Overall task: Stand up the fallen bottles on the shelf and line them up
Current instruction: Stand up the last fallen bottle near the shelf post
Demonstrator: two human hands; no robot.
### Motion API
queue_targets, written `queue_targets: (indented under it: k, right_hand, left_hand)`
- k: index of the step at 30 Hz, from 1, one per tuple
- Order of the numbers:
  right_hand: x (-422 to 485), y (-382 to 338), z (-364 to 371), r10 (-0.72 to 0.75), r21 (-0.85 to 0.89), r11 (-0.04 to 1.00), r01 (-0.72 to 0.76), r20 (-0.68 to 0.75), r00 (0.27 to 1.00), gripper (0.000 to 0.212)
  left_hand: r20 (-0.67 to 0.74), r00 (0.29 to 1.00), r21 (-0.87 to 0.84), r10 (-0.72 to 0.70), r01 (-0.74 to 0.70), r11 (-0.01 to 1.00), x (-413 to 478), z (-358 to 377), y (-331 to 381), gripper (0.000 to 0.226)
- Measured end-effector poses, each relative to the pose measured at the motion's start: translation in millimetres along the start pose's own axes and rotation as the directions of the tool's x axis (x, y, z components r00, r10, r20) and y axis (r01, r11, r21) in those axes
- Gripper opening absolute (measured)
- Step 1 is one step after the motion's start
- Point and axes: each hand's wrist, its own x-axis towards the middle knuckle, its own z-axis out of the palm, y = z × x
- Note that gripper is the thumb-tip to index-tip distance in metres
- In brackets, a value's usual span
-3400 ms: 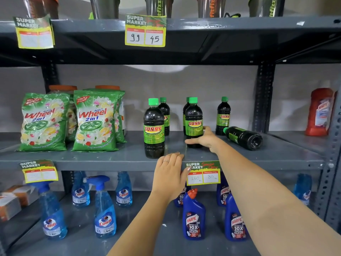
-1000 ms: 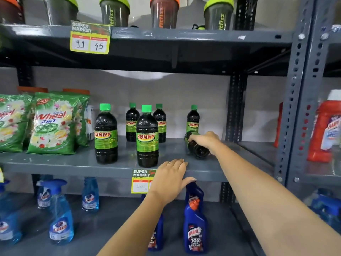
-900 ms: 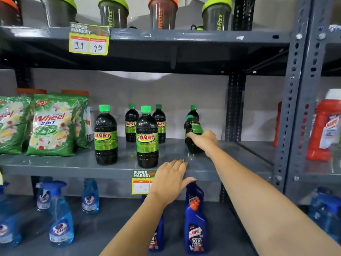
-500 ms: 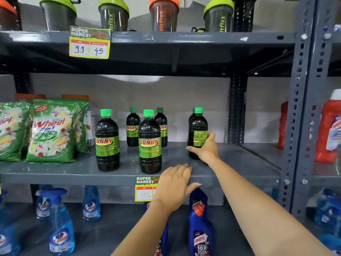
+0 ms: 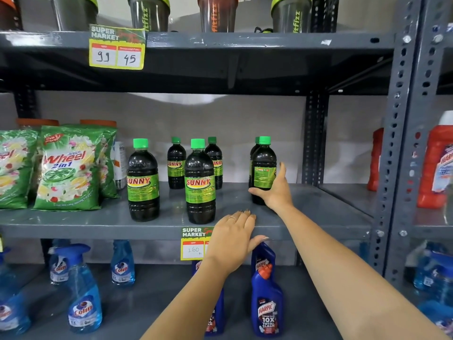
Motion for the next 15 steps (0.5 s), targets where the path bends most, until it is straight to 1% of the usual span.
queue_targets:
  k: [2,3,5,6,7,9,12,14,15]
  right_hand:
    - [1.1,0.6,1.1,0.000,0.036,0.999,-0.001,0.015,1.000,0.124]
    - [1.8,1.1,0.6,0.021,0.078,0.997,-0.024,0.040,0.999,0.117]
    - [5.0,5.4,-0.6,0.067,0.129,0.988,-0.080,0.096,0.993,0.091]
    - [5.4,7.1,-1.3,0.082,0.121,0.988,-0.096,0.112,0.990,0.078]
    - [5.0,7.6,-1.5,0.085,0.115,0.989,-0.098,0.113,0.990,0.071]
    - [3.7,6.6,-1.0,0.077,0.101,0.991,-0.084,0.077,0.994,0.073]
    - [4.0,6.6,0.8,0.060,0.055,0.997,-0.062,0.035,0.998,0.087]
    - [5.5,6.0,0.5,0.081,0.115,0.990,-0.088,0.061,0.995,0.093]
    - [6.0,5.8,-0.3,0.088,0.165,0.981,-0.102,0.090,0.992,0.092]
  left_hand:
    - [0.004,1.000,-0.001,0.001,-0.001,1.000,-0.3,-0.1,0.5,0.067]
    - [0.004,1.000,-0.004,0.001,-0.001,1.000,-0.3,-0.1,0.6,0.067]
    - [0.001,1.000,0.001,0.000,0.000,1.000,-0.5,-0.8,1.1,0.067]
    - [-0.003,1.000,0.009,0.000,0.000,1.000,-0.6,-0.9,1.2,0.066]
    - [-0.004,1.000,0.015,0.001,-0.001,1.000,-0.6,-1.0,1.2,0.066]
    - [0.001,1.000,0.019,0.001,-0.001,1.000,-0.4,-1.0,1.0,0.066]
    - [0.006,1.000,0.011,-0.006,0.006,1.000,0.1,-0.8,1.0,0.067]
    - [0.011,1.000,0.002,-0.007,0.007,1.000,-0.2,-0.3,1.4,0.068]
    - [0.012,1.000,0.002,-0.006,0.006,1.000,-0.3,0.1,1.3,0.068]
